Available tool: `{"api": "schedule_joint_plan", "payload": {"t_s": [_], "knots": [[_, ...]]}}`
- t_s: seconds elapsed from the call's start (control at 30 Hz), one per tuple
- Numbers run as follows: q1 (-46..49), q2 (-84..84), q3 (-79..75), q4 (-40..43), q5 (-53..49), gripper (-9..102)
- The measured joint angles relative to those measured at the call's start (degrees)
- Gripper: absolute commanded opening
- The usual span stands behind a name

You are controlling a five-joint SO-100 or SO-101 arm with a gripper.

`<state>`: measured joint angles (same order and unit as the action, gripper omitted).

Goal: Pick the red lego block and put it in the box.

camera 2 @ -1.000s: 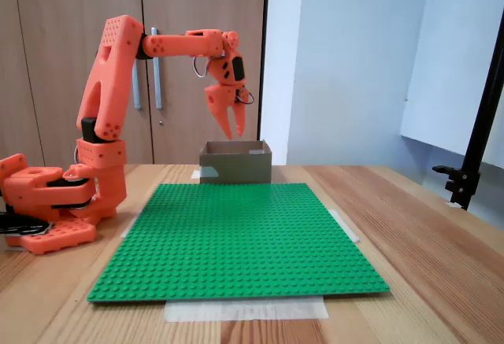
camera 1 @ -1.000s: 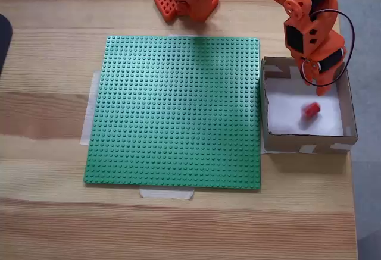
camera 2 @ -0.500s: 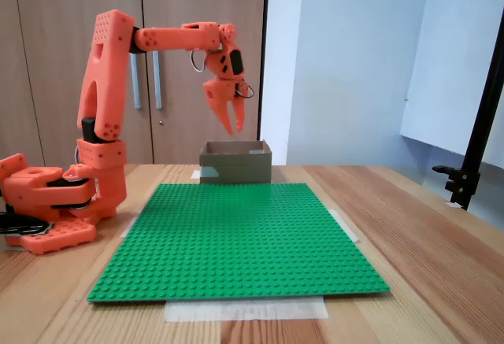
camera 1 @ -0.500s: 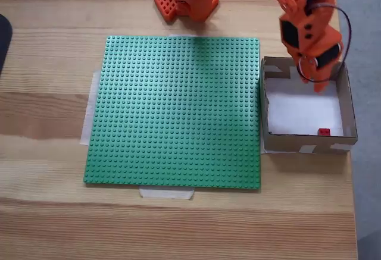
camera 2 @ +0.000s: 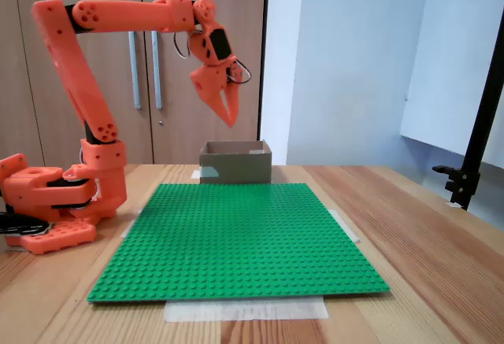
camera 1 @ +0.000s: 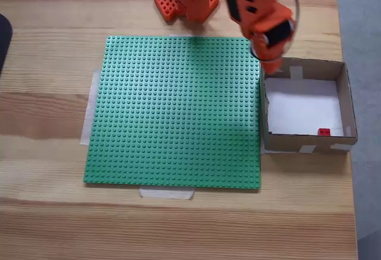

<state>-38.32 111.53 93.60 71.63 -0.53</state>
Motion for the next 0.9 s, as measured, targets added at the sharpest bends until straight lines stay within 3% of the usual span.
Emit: {"api": "schedule_joint_plan", "payload": {"t_s": [0.63,0.9], "knots": [[24.35,30.32,36.65,-11.6,-2.37,-1],[27.51,38.85,47.11,-15.56,-0.88,-1]]}}
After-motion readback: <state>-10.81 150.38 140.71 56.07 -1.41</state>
